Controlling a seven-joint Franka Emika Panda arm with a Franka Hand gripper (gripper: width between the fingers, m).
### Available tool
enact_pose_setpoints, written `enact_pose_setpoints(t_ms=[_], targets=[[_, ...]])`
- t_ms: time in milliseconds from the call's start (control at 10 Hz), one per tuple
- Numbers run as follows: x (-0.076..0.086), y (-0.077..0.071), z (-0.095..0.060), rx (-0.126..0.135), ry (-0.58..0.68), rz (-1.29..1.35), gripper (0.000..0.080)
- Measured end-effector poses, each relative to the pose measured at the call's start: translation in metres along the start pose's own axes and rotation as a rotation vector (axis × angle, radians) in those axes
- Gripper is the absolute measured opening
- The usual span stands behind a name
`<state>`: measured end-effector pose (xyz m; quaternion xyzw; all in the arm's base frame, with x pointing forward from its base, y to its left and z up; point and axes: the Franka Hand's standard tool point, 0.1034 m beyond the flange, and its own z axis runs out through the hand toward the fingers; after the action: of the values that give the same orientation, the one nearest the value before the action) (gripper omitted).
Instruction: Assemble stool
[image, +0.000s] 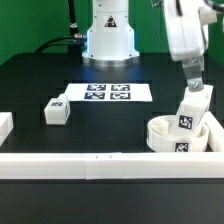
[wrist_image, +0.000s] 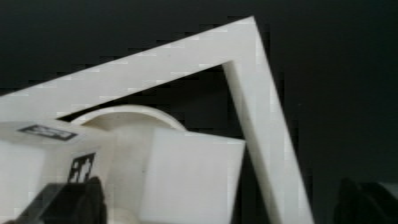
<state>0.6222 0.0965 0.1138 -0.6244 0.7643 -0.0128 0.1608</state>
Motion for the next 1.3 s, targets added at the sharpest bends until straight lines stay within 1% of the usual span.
enact_pose_setpoints(t_ms=[100,200,300,400,900,1000,1100,1200,1300], targets=[[0.0006,0.0008,0.0012,-0.002,0.001,-0.076,0.0649],[-0.0009,0.0021,0.0024,-0.015,0.006,-0.203,0.0649],[-0.0046,0.0044,0.0046,-0.047,0.017,-0.367,0.0649],[-0.0062,0.0030,0.0038,-0.058,0.020,-0.504,0.0649],[-0.0028,0.0014,0.0032,-0.063,0.015,-0.856,0.0649],[0.0009,0.0003,0.0030,-0.074,0.023,-1.029,0.0649],[0.0029,-0.0011,0.0027,-0.093,0.032,-1.211,0.0649],[0.0012,-0.0006,0.0024,-0.111,0.030,-1.339,0.0649],[-0.0045,-0.0013,0.0018,-0.122,0.036,-1.414,0.0649]])
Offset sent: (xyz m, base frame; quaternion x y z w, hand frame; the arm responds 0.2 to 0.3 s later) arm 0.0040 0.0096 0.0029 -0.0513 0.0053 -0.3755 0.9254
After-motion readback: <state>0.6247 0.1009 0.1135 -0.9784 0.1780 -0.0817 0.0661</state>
